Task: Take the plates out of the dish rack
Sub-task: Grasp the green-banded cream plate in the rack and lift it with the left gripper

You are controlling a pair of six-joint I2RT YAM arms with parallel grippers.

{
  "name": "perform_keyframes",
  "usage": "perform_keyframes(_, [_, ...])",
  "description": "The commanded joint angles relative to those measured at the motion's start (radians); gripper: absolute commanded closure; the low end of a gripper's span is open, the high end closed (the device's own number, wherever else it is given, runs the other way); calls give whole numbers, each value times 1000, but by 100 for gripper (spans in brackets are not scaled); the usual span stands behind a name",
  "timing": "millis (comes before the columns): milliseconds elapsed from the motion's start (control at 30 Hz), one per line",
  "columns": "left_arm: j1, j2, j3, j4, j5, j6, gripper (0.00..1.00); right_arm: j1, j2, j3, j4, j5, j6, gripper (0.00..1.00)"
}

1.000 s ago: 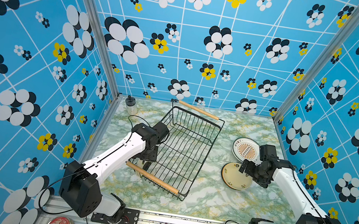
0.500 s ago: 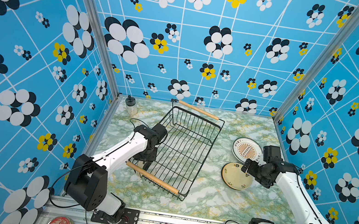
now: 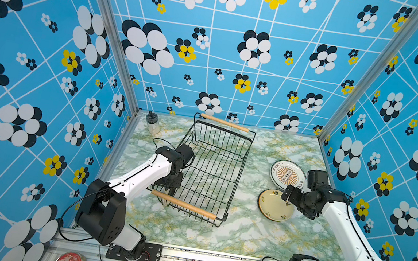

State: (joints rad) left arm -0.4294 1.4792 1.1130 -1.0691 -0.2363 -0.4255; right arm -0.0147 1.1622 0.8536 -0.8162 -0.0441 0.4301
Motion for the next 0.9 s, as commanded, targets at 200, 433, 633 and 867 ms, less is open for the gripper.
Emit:
perform_keyframes(200, [10,-17,45,-50,11,-13,89,-5,-11,-8,-10,-39,-6,1])
perform_keyframes(433, [8,-26,82,-79,11,-3,92,-5,-14,-6,-8,-45,-4,1])
perform_keyframes(633, [-8,-25,115,-98,9,3,94,-5,-16,-5,-6,-45,-7,1])
perform_keyframes(867, [-78,-12,267,-185,2,-14,96,-6,-25,19,-26,-9,-23,1])
